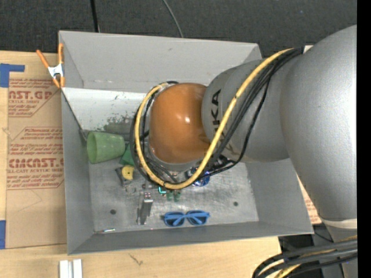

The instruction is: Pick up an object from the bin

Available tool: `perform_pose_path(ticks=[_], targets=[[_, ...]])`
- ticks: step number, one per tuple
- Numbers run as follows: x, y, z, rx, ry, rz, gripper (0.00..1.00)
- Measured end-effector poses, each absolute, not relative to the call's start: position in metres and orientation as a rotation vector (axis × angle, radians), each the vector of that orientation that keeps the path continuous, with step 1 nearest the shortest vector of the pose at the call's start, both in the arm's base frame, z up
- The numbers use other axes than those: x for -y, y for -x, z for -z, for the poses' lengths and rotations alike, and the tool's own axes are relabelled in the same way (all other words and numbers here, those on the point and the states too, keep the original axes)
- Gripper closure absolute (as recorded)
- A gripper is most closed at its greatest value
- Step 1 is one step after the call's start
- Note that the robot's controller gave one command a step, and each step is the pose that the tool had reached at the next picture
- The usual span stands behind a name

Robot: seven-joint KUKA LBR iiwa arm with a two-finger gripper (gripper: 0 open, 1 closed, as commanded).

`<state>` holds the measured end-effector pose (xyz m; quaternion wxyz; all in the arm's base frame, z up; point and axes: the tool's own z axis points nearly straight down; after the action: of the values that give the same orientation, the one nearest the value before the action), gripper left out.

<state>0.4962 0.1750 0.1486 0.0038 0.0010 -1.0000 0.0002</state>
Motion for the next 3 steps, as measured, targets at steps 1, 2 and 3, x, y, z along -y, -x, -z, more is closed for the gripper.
perform_pose_path(ticks=[1,2,3], targets=[[-0.118,-0.487,-0.095,3.133,-0.153,-0.004,0.0],[-0.064,-0.5,-0.078,3.101,-0.527,0.0,0.0],[-0.065,-0.501,-0.079,3.101,-0.526,0.001,1.0]])
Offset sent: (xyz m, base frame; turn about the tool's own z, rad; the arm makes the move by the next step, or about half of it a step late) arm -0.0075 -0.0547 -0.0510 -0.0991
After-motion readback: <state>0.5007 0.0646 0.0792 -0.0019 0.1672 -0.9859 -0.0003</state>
